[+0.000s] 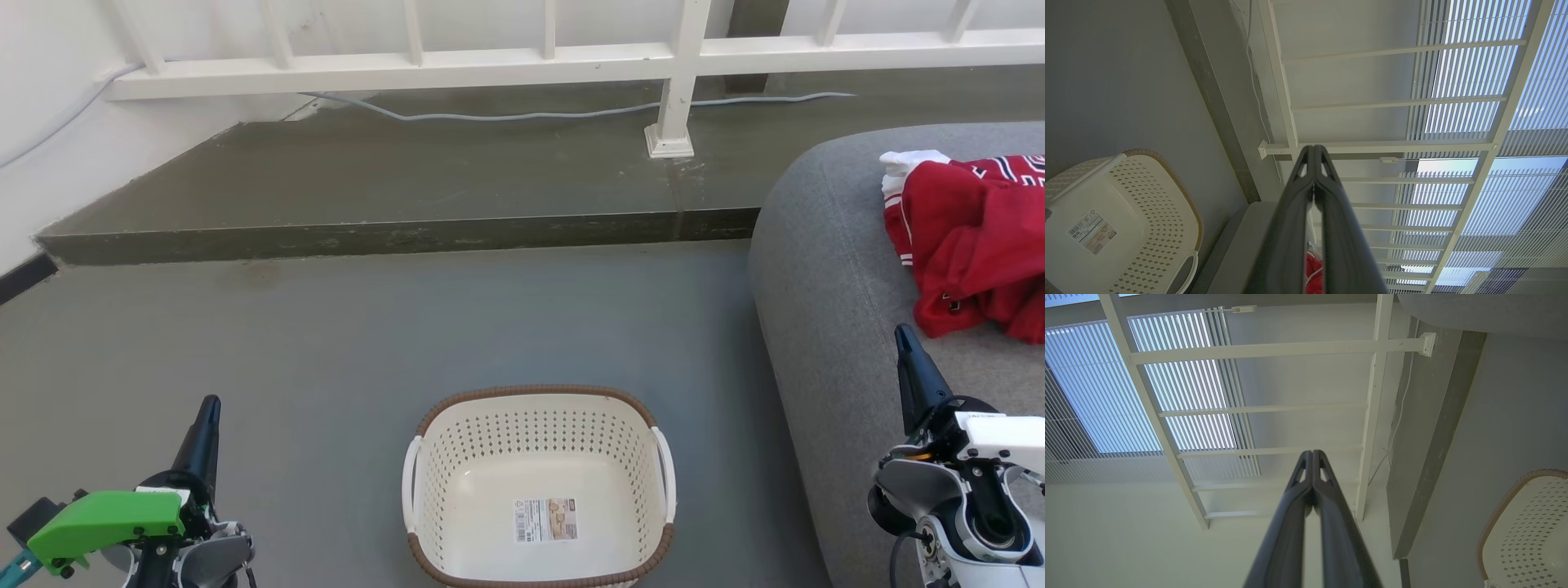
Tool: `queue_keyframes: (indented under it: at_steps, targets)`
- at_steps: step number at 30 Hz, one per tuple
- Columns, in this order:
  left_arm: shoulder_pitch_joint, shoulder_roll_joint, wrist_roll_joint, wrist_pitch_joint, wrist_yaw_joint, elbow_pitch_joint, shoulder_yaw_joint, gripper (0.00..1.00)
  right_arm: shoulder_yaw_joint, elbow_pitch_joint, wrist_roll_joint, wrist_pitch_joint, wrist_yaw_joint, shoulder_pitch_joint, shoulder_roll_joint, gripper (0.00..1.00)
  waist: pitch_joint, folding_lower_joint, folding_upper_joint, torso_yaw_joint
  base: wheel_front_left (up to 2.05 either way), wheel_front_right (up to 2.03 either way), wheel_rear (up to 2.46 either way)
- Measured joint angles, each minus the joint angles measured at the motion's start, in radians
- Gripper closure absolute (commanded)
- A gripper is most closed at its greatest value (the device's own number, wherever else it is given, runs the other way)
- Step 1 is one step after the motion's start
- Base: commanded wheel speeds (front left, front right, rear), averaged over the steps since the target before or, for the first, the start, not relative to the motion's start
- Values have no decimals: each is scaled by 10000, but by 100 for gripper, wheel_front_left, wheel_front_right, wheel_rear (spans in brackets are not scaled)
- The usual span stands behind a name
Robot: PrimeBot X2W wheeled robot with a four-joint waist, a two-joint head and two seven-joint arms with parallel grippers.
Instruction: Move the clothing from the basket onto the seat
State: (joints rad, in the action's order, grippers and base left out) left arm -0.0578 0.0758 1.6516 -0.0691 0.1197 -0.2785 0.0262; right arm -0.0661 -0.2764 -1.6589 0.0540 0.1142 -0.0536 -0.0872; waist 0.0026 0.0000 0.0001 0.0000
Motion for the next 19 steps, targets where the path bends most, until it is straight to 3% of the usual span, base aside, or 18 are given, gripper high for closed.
queue_keyframes:
  at_steps: [19]
  targets:
    - [0,-8,0,-2,2,-12,8,100,-21,-36,0,42,2,-2,19,100,-1,0,0,0,0,0,0]
